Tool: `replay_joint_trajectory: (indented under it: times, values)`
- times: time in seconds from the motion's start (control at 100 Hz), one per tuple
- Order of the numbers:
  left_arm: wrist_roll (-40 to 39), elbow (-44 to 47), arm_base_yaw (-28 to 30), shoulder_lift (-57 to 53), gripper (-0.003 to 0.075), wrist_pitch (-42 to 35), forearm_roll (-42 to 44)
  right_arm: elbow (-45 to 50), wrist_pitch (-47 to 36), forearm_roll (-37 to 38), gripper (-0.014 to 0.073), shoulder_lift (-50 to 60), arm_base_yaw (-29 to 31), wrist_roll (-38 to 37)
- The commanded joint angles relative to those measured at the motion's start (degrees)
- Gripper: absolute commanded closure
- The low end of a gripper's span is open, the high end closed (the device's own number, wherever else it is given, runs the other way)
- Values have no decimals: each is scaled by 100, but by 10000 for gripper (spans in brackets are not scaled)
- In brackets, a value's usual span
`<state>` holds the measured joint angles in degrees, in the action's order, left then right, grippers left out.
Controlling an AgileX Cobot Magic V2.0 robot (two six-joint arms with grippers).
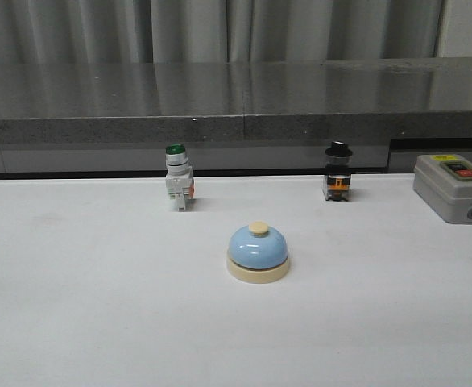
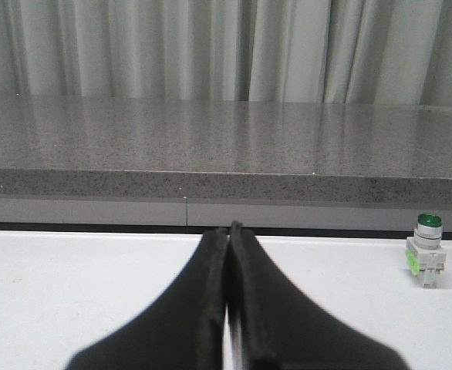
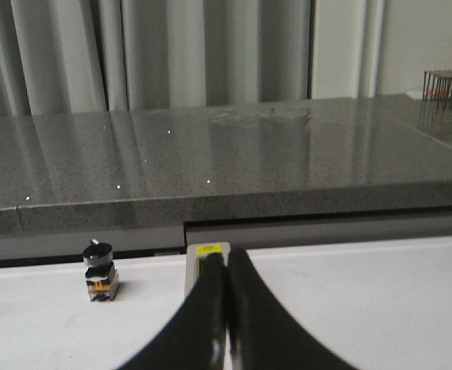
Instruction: Place and press bell with both arms
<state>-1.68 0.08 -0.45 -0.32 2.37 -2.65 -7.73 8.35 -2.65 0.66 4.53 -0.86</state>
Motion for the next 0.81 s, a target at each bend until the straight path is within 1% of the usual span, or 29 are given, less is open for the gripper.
replay_joint_trajectory:
  times: [0.0, 0.13, 0.16, 0.18, 0.8]
  values:
    - [-35, 236, 8, -160, 741, -441, -10, 298, -1000, 93, 654, 102, 4, 8]
    - [-35, 236, 8, -160, 741, -441, -10, 870, -1150, 93, 654, 102, 4, 8]
    - [-35, 236, 8, -160, 741, -441, -10, 840, -835, 108, 654, 102, 4, 8]
    - [-35, 236, 8, -160, 741, -441, -10, 839, -771, 133, 654, 102, 4, 8]
    - [-35, 236, 8, -160, 741, -441, -10, 839, -780, 177, 654, 102, 4, 8]
